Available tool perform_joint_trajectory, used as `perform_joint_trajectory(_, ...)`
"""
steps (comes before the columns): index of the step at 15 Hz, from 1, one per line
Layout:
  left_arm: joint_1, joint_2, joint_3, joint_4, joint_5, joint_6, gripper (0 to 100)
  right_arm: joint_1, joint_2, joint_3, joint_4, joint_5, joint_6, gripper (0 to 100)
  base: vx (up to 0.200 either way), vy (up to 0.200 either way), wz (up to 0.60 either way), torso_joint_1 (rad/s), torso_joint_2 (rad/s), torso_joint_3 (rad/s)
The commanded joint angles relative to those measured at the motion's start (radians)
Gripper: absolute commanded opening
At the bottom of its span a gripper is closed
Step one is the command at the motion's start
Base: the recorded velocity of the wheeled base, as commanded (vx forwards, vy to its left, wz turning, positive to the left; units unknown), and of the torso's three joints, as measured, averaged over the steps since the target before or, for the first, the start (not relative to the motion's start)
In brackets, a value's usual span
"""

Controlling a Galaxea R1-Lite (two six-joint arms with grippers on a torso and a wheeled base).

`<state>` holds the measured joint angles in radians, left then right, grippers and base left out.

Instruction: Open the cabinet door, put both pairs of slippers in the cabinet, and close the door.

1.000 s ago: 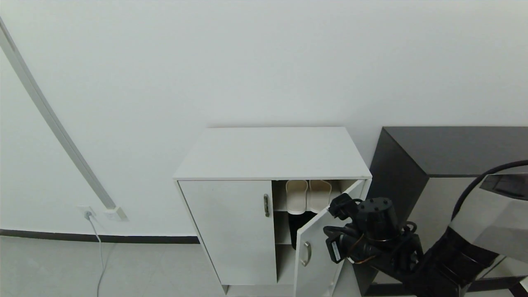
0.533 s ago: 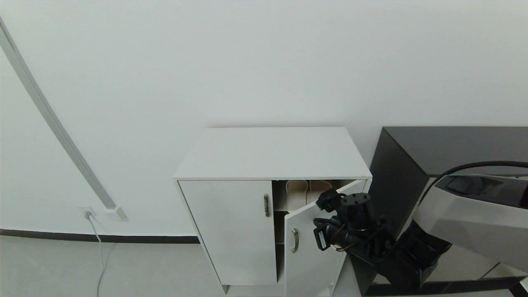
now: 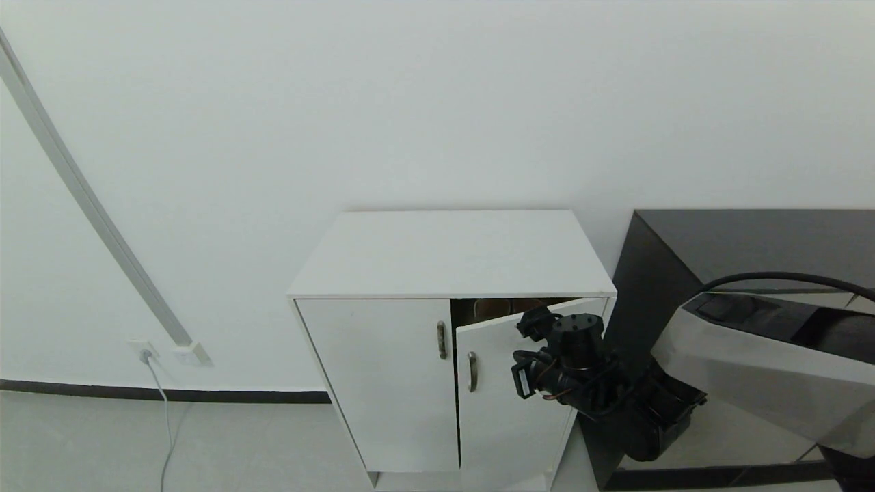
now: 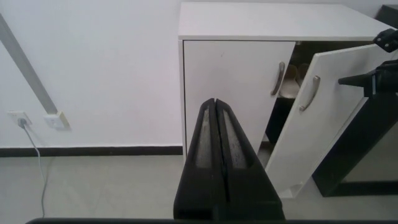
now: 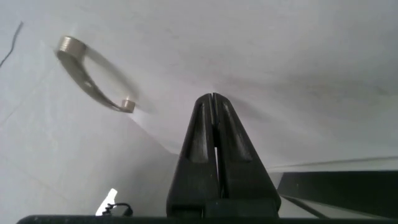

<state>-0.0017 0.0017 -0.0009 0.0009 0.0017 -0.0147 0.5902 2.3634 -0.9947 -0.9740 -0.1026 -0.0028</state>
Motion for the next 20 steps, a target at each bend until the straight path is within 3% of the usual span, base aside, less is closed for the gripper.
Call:
perform_joint_trajectory(1,0.000,0.001,-0.001,-0.001,0.000,-0.001,0,-0.015,0.040,-0.030,0.000,0.000,0.000,0,0.000,0.000,0.00,0.000,0.00,0.000)
perform_joint_trajectory(20,0.000,0.001,-0.001,-0.001,0.000,0.001,0,-0.050,0.122,-0.173,0.003,-0.002,0.001,0,0.000,0.000,0.00,0.000,0.00,0.000)
